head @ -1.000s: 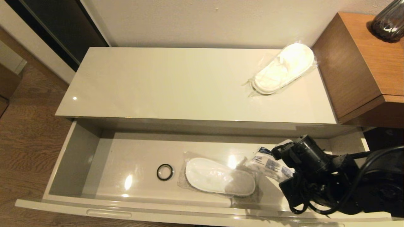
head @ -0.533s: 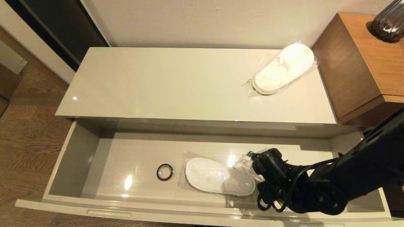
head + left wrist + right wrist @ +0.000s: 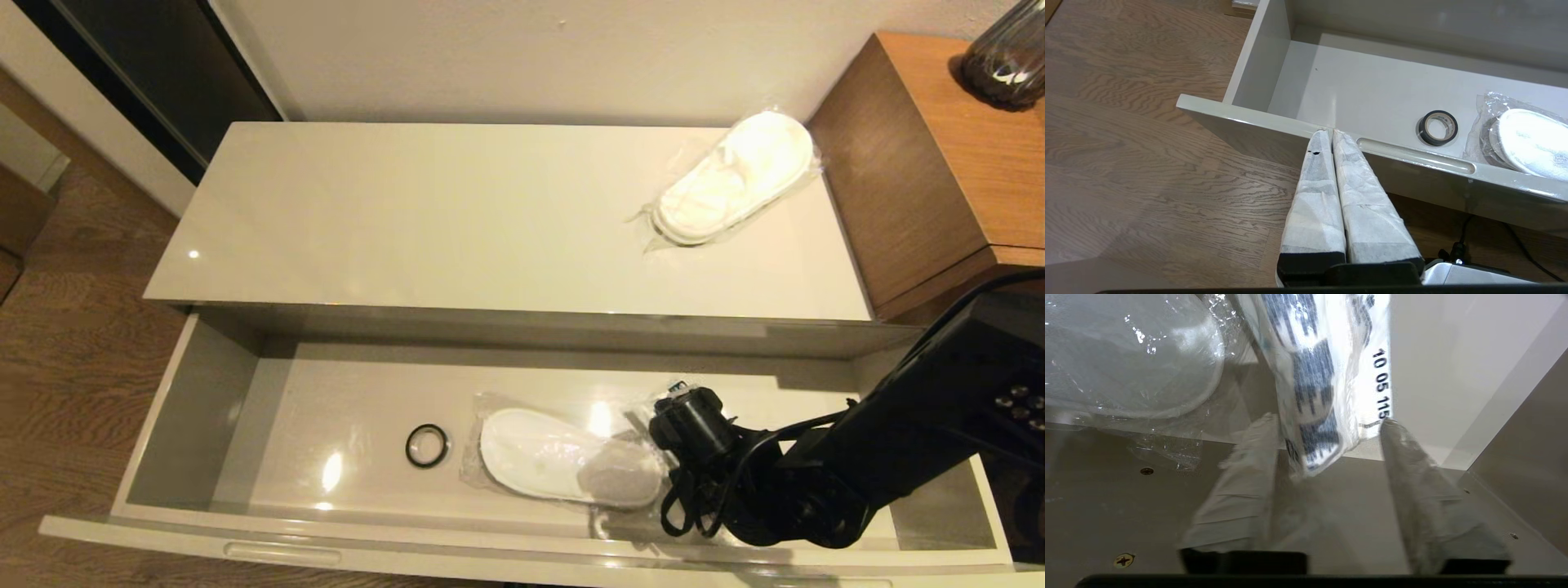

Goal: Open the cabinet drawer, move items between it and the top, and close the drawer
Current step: Put the tissue in the drawer, then pick up the disposable slippers on the table

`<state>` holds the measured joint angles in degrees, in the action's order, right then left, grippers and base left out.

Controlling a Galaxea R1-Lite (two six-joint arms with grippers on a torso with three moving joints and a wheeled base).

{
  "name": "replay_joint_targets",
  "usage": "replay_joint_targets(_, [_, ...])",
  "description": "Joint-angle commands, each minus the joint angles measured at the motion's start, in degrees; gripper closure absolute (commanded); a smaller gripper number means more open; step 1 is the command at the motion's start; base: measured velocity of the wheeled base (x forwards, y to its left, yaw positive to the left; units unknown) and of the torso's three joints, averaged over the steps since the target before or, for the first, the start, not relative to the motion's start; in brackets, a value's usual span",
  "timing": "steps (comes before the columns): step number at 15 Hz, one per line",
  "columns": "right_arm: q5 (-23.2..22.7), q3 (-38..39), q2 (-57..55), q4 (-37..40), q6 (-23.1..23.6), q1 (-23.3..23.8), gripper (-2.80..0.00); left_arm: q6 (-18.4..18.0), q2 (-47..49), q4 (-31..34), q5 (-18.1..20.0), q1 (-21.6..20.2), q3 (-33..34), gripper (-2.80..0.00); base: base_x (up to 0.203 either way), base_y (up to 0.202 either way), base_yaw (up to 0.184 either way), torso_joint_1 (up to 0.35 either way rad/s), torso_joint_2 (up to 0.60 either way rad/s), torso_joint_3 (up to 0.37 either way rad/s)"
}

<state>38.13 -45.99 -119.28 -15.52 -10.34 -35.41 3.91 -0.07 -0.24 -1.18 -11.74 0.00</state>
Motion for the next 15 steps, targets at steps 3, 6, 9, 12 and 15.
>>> replay_joint_targets(3, [-0.13,1.1,5.59,0.88,0.13,-0.03,-2.8,0.04,-2.22,-0.02,-0.05,-0.04,0.0,0.0,0.0,0.0,0.0,0.0,0.0,0.0])
replay_joint_targets(6, [-0.32,1.44,15.35,6.35,-0.05,-0.47,-2.8,0.04,-2.22,-0.02,-0.05,-0.04,0.0,0.0,0.0,0.0,0.0,0.0,0.0,0.0])
replay_joint_targets(9, [-0.31,0.2,27.92,16.19,-0.22,-0.51,-2.8,0.04,-2.22,-0.02,-0.05,-0.04,0.0,0.0,0.0,0.0,0.0,0.0,0.0,0.0])
replay_joint_targets(12, [-0.01,-0.75,39.48,27.57,-1.5,-0.5,0.0,-0.31,-2.22,0.07,0.04,-0.04,0.0,0.0,0.0,0.0,0.0,0.0,0.0,0.0])
replay_joint_targets(15, [0.15,-0.87,47.83,43.0,-10.93,-0.31,0.0,-0.31,-2.22,0.07,-0.14,-0.04,0.0,0.0,0.0,0.0,0.0,0.0,0.0,0.0])
